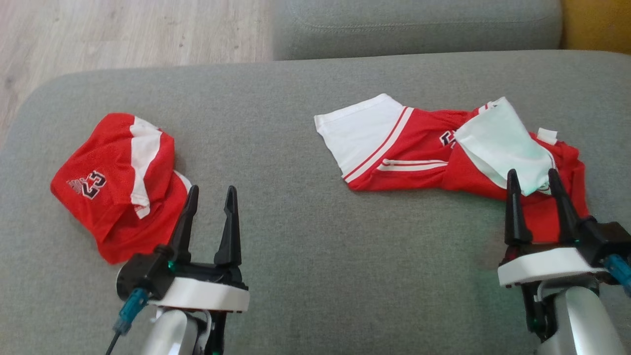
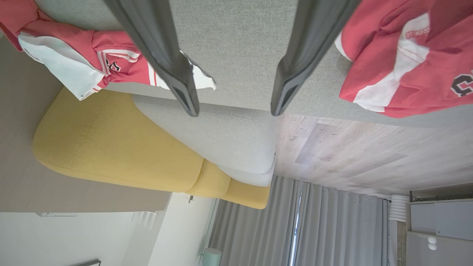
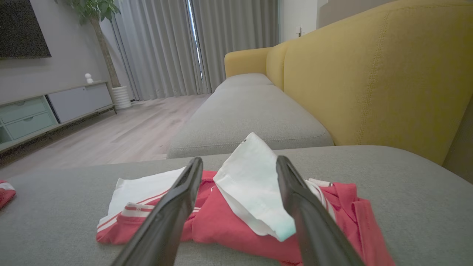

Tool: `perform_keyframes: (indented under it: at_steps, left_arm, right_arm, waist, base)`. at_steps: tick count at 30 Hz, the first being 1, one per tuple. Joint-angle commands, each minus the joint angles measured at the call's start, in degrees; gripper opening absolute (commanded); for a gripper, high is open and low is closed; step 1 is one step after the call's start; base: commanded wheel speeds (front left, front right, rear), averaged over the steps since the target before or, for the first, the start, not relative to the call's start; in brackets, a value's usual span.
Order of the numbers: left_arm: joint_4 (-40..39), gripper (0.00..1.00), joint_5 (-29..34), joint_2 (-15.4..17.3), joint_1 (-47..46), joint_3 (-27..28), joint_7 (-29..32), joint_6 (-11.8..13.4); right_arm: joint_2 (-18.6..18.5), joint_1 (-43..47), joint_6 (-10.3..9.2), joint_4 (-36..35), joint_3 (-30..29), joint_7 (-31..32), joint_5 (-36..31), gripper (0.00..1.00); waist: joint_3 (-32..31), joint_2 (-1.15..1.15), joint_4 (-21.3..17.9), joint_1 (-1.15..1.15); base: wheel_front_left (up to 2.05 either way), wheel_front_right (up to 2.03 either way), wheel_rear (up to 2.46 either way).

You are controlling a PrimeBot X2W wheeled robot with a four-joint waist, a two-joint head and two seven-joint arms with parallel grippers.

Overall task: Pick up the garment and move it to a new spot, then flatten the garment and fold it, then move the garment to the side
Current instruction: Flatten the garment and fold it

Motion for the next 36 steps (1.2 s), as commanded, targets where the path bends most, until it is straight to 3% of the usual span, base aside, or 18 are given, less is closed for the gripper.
perform_keyframes:
  at_steps: [1,7,16,23,24,26,27,36]
  left_arm:
    - [-2.1,1.0,0.2,0.1,-1.3,1.5,-0.5,0.3]
    - [-2.1,1.0,-0.1,0.0,-2.2,0.8,-0.5,0.3]
    - [-1.7,1.0,-0.9,0.0,-3.7,-0.9,-0.5,0.4]
    - [-1.5,1.0,-0.9,0.0,-4.1,-1.0,-0.5,0.5]
    - [-1.5,1.0,-0.8,0.0,-4.1,-1.0,-0.5,0.5]
    - [-1.4,1.0,-0.7,0.0,-4.3,-1.1,-0.5,0.5]
    - [-1.3,1.0,-0.7,0.0,-4.3,-1.1,-0.5,0.5]
    - [-0.6,1.0,-0.5,0.0,-4.1,-1.3,-0.5,0.5]
  right_arm:
    - [-0.2,-1.3,-0.04,-1.8,1.0,-0.6,-1.6,1.0]
    - [-0.2,-4.5,-0.04,3.0,-1.0,0.3,-8.1,1.0]
    - [-0.2,-10.8,-0.04,12.5,-9.1,3.7,-17.6,1.0]
    - [-0.2,-13.5,-0.04,17.2,-11.8,2.8,-20.3,1.0]
    - [-0.2,-13.9,-0.04,17.8,-12.1,2.7,-20.6,0.82]
    - [-0.2,-14.5,-0.04,18.9,-12.6,2.4,-21.1,0.15]
    - [-0.2,-14.7,-0.04,19.5,-12.8,2.2,-21.3,0.0]
    - [-0.2,-16.8,-0.04,20.0,-10.1,-0.3,-17.1,0.0]
  waist:
    - [0.5,0.0,0.4,0.0]
    - [2.6,0.0,1.9,0.0]
    - [5.4,0.0,4.0,0.0]
    - [6.1,0.0,4.3,0.0]
    - [6.2,0.0,4.3,0.0]
    - [6.2,0.0,4.2,0.0]
    - [6.2,0.0,4.1,0.0]
    - [4.7,0.0,3.2,0.0]
  base:
    - [0.0,0.0,0.0]
    - [0.0,0.0,0.0]
    - [0.0,0.0,0.0]
    - [0.0,0.0,0.0]
    - [0.0,0.0,0.0]
    - [0.0,0.0,0.0]
    - [0.0,0.0,0.0]
    - [0.0,0.0,0.0]
